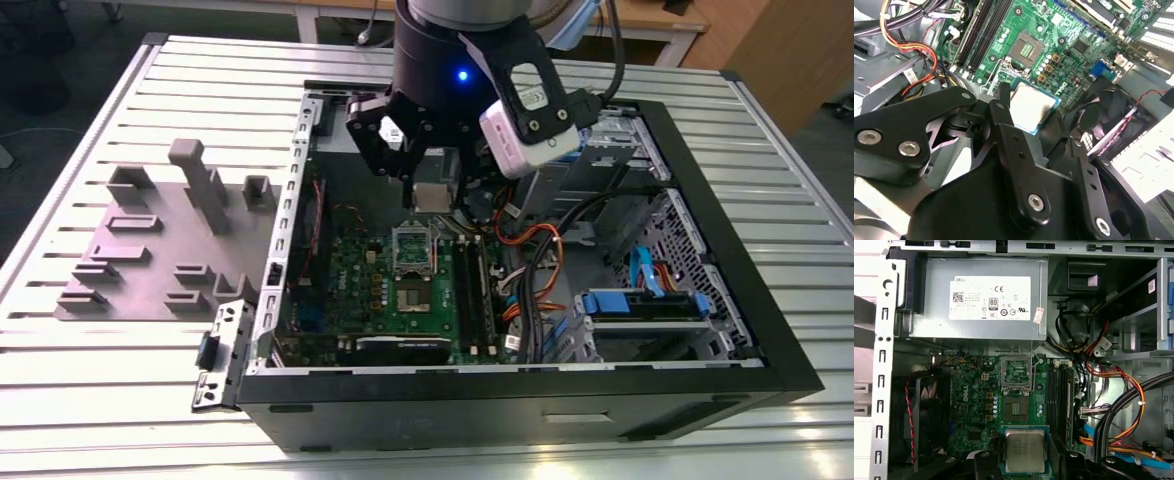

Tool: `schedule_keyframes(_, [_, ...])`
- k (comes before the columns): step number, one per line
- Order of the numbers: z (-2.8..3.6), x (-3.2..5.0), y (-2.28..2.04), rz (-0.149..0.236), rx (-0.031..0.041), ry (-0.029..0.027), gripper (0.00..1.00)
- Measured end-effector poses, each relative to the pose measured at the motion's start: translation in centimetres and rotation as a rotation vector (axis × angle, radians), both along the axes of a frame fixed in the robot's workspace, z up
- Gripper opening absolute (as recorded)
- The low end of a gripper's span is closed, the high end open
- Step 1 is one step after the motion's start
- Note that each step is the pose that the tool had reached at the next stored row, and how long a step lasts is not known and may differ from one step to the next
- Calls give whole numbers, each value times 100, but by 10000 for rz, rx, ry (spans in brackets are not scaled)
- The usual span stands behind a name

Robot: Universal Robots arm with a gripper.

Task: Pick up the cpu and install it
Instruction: 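Place the cpu into insertion slot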

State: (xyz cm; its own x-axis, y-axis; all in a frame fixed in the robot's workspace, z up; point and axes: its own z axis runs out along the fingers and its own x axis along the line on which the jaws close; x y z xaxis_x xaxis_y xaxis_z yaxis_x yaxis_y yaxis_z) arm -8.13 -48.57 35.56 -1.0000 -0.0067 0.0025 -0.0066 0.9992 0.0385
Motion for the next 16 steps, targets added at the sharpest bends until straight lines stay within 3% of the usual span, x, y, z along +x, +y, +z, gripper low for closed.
schedule_keyframes(16, [-10, 0, -8, 12, -3, -2, 47])
